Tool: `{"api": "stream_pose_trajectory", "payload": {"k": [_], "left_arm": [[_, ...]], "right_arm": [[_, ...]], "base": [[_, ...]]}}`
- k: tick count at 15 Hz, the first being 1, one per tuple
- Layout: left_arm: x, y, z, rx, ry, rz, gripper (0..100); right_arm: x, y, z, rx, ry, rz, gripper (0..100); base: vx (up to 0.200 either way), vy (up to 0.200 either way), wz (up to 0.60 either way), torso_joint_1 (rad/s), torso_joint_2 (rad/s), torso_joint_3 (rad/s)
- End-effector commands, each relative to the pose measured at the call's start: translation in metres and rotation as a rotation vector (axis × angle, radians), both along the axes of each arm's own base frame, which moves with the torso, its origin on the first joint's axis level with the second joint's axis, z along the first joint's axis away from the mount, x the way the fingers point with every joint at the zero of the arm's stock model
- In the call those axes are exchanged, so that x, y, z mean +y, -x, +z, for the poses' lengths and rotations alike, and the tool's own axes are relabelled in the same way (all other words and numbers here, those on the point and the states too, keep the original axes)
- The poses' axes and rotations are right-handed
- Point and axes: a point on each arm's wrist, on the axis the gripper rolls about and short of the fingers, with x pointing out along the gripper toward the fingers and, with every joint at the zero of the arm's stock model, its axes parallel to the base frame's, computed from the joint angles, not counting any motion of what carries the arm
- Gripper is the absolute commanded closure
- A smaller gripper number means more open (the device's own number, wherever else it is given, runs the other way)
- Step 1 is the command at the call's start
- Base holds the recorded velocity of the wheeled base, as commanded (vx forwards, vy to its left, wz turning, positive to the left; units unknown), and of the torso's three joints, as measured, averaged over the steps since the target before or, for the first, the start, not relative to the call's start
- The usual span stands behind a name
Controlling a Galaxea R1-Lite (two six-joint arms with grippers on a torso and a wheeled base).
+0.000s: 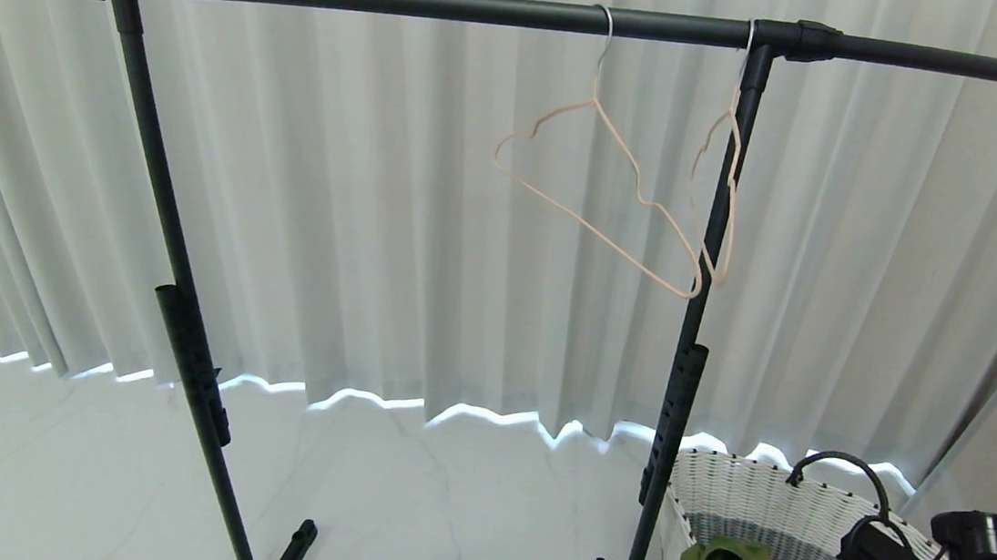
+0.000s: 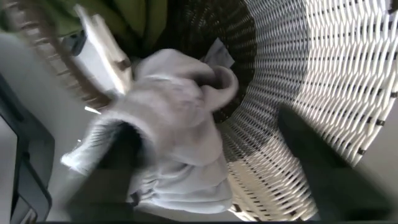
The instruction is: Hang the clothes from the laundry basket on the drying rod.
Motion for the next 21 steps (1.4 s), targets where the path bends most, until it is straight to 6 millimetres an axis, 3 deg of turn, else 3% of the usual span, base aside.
{"api": "stream_pose_trajectory", "payload": {"k": [1,5,12,16,18,21], "left_arm": [[0.000,0.000,0.000,0.000,0.000,0.001,0],[0.000,0.000,0.000,0.000,0.000,0.001,0],[0.000,0.000,0.000,0.000,0.000,0.001,0],[0.000,0.000,0.000,0.000,0.000,0.000,0],[0.000,0.000,0.000,0.000,0.000,0.000,0],[0.000,0.000,0.000,0.000,-0.013,0.000,0]], "right_arm": [[0.001,0.000,0.003,-0.009,0.001,0.004,100],[0.001,0.013,0.027,-0.080,0.081,-0.045,100],[0.001,0.074,0.099,-0.390,0.197,-0.226,100],[0.001,0.084,0.138,-0.601,0.212,-0.256,100],[0.002,0.089,0.185,-0.682,0.219,-0.268,100],[0.007,0.124,0.250,-0.680,0.213,-0.265,100]], "base": [[0.000,0.000,0.00,0.000,0.00,0.000],[0.000,0.000,0.00,0.000,0.00,0.000],[0.000,0.000,0.00,0.000,0.00,0.000],[0.000,0.000,0.00,0.000,0.00,0.000],[0.000,0.000,0.00,0.000,0.00,0.000],[0.000,0.000,0.00,0.000,0.00,0.000]]}}
